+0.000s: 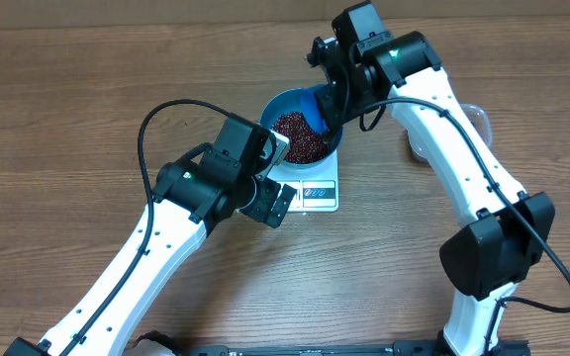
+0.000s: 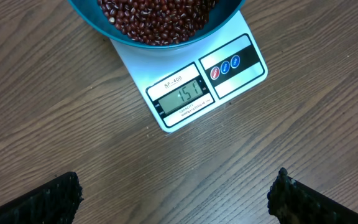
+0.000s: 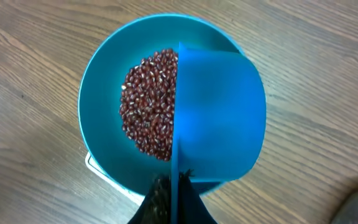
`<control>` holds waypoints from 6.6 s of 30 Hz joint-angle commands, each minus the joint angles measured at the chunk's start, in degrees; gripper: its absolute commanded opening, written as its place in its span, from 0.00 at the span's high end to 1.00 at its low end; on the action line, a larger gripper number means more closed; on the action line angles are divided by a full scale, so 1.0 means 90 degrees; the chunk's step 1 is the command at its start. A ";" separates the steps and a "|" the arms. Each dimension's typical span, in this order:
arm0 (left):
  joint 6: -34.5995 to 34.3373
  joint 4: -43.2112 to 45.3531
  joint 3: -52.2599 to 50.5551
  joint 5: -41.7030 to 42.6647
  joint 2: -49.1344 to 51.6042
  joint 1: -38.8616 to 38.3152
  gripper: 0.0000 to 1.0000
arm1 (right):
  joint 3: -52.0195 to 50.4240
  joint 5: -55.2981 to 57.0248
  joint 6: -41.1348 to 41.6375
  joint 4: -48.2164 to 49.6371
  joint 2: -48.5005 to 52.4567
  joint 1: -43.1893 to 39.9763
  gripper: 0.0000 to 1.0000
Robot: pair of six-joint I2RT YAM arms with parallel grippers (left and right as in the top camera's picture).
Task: Scoop item into bowl and weigh 150g on scale
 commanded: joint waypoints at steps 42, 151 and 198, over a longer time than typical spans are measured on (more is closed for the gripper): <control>0.0121 0.0032 -0.0051 -0.0019 -0.0143 0.0044 0.00 | -0.0248 -0.0250 0.0090 0.0301 0.0517 0.0119 0.96; 0.0121 0.0032 -0.0051 -0.0019 -0.0143 0.0044 0.00 | 0.0430 0.1423 0.0517 -0.1309 -0.0746 -0.3541 0.96; 0.0121 0.0029 -0.0051 -0.0019 -0.0143 0.0044 0.00 | -0.1462 -0.2994 -0.0238 -0.1698 -0.2460 -0.4847 0.96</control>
